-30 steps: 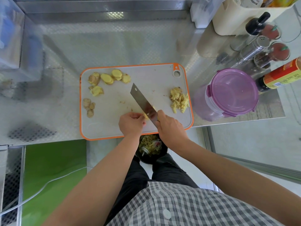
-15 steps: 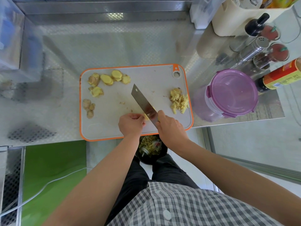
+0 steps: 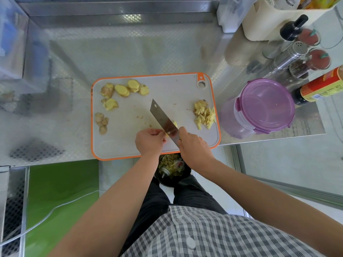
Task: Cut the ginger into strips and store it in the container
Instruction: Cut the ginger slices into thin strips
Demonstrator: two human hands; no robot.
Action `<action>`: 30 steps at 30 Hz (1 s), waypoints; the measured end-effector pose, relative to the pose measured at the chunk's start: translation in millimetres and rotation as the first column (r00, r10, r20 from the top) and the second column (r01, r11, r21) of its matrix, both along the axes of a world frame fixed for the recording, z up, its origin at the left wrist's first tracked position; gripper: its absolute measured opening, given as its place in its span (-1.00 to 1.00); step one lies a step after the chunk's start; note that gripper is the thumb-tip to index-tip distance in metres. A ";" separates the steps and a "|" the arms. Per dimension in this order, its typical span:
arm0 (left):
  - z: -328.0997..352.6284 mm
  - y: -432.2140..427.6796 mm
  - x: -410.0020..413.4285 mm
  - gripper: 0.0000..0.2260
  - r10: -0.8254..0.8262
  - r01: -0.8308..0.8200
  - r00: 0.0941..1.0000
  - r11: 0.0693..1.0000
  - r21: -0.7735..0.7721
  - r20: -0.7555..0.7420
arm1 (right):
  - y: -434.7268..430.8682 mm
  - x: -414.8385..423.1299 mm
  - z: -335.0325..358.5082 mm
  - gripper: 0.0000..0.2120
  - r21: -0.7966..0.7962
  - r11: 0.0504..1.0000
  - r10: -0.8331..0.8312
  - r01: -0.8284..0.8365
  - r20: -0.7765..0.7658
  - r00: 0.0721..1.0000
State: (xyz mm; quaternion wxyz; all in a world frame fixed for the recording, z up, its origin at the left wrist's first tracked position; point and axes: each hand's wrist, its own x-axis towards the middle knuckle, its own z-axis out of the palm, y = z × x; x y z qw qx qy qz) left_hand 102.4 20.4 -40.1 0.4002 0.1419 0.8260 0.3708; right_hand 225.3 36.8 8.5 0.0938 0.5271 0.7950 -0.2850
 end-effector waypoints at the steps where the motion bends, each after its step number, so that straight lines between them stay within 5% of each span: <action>1: 0.2 -0.1 -0.1 -0.89 -0.001 0.001 1.000 1.000 -0.001 -0.002 | -0.1 -0.7 -0.9 -0.84 0.001 1.000 0.004 -0.004 0.009 1.000; 30: -3.5 0.8 0.4 -0.87 0.023 -0.023 1.000 1.000 0.000 -0.004 | -3.5 1.5 -2.2 -0.89 -0.010 1.000 -0.015 0.014 -0.030 0.999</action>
